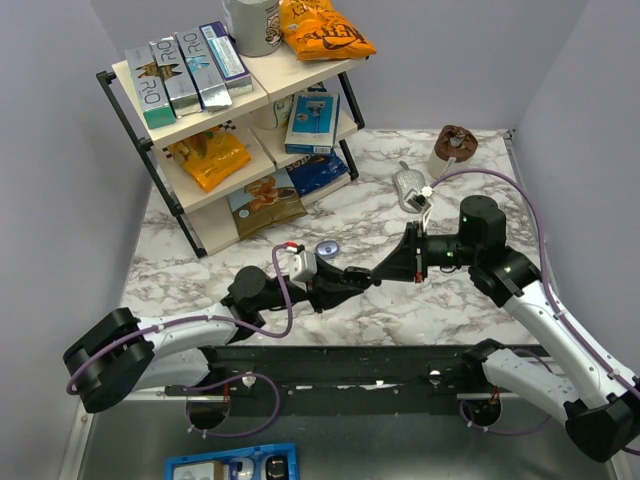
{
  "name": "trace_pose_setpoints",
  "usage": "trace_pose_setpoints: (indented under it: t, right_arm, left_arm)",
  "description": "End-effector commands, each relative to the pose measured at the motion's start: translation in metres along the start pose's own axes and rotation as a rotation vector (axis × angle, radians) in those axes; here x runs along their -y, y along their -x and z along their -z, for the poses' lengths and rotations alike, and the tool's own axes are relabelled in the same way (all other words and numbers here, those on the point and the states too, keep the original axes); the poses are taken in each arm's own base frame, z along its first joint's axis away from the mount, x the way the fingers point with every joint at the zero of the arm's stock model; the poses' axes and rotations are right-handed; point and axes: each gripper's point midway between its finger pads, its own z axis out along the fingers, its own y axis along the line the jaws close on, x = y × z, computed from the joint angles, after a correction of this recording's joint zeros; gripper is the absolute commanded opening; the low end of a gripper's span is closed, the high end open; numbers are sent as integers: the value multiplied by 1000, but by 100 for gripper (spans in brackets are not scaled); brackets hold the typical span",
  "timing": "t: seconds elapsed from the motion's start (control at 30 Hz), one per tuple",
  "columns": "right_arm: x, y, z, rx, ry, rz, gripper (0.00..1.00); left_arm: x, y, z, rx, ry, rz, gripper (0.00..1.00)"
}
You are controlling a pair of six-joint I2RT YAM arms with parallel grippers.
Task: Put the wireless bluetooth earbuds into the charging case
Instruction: Place the earbud in the charging case.
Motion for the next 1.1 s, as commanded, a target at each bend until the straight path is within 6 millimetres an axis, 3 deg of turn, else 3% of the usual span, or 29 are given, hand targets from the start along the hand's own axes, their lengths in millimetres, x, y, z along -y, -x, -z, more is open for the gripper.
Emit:
trace_pose_setpoints:
  t: [0.0,0.47,1.07]
  right_arm:
    - [-19,5,1,-10,78,25,1]
    - [-29,15,-7,-17,101,53,1]
    - [-21,17,-21,-39,89,58,1]
  left_arm:
    - [14,23,-7,74,-98,-10,0]
    - [18,26,-16,80,-143,37,0]
    - [26,21,-23,66,-186,80,0]
